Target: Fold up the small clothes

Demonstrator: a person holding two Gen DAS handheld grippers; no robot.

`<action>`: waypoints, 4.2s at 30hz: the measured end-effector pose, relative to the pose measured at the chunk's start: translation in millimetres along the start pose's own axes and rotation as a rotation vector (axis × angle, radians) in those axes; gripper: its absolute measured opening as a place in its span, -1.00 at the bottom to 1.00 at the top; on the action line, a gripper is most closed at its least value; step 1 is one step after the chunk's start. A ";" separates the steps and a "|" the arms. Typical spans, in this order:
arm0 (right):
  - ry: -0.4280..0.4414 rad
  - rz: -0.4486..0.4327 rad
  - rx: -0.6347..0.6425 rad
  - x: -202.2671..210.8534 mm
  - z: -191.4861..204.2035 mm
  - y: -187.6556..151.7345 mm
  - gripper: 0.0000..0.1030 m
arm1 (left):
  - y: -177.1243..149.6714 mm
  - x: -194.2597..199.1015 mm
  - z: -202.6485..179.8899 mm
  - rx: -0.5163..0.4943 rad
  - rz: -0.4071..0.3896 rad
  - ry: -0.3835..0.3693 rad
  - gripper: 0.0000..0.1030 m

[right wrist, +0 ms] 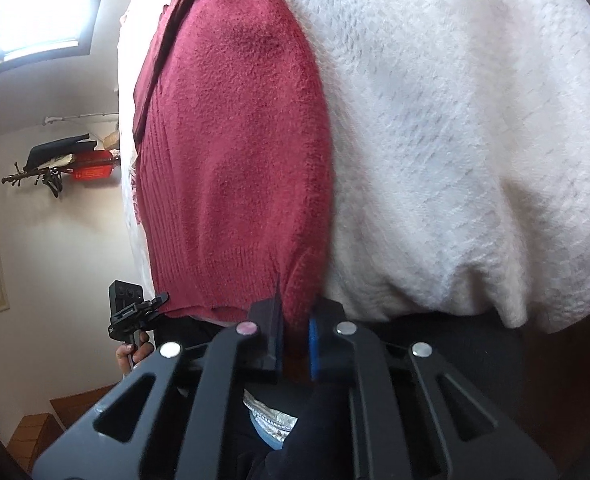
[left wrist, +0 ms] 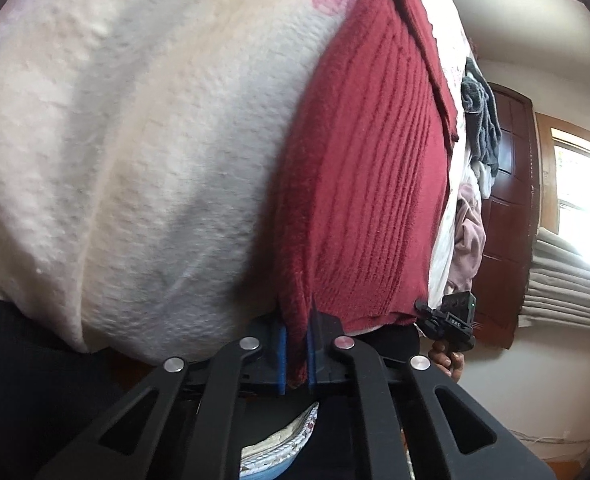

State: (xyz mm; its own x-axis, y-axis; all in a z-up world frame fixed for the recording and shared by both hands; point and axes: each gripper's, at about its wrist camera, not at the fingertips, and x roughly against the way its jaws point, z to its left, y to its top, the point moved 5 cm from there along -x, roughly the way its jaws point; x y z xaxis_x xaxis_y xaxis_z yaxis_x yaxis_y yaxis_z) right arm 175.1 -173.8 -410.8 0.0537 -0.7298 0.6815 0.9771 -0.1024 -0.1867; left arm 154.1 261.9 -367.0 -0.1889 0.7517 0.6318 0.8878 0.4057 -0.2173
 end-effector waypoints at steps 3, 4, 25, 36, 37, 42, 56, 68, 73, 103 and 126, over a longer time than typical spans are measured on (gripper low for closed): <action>0.006 -0.016 0.004 3.2 4.3 -1.8 -0.89 | -0.4 4.5 -2.9 0.001 -0.011 -0.018 -0.88; 0.020 -0.023 0.002 5.4 6.7 -2.3 -0.89 | -0.8 8.9 -5.9 0.003 -0.023 -0.033 -0.89; 0.265 -0.199 0.115 102.4 116.1 35.0 -0.90 | 36.5 109.7 -139.9 -0.103 -0.211 -0.364 -0.90; 0.225 -0.222 0.094 96.1 151.3 146.6 -0.90 | 147.7 93.7 -165.8 -0.020 -0.247 -0.349 -0.90; 0.219 -0.223 0.083 92.2 149.7 159.1 -0.90 | 162.9 90.4 -165.9 -0.020 -0.249 -0.330 -0.90; 0.188 -0.217 0.028 70.1 144.8 220.5 -0.90 | 228.0 69.2 -160.9 0.020 -0.245 -0.279 -0.90; 0.076 -0.194 -0.025 15.1 122.1 314.4 -0.53 | 327.0 25.2 -131.8 0.055 -0.290 -0.162 -0.45; -0.194 -0.255 0.273 26.6 130.8 298.5 -0.13 | 321.3 17.4 -140.7 -0.232 -0.259 0.131 0.13; -0.271 -0.233 0.325 5.3 126.4 302.1 -0.10 | 319.9 -6.4 -137.2 -0.297 -0.203 0.240 0.19; -0.253 -0.473 0.440 65.7 209.9 334.4 -0.91 | 333.0 82.0 -253.2 -0.607 -0.487 0.272 -0.83; -0.405 -0.381 0.289 -16.7 171.5 487.0 -0.91 | 503.5 -14.5 -174.2 -0.331 -0.322 0.381 -0.85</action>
State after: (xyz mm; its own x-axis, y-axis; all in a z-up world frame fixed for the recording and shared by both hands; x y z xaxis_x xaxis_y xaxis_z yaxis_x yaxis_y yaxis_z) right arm 685.4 -95.6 -391.8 -0.2907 -0.3584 0.8872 0.9562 -0.0761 0.2825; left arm 677.0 364.8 -356.0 -0.3606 0.3533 0.8632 0.9060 0.3527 0.2341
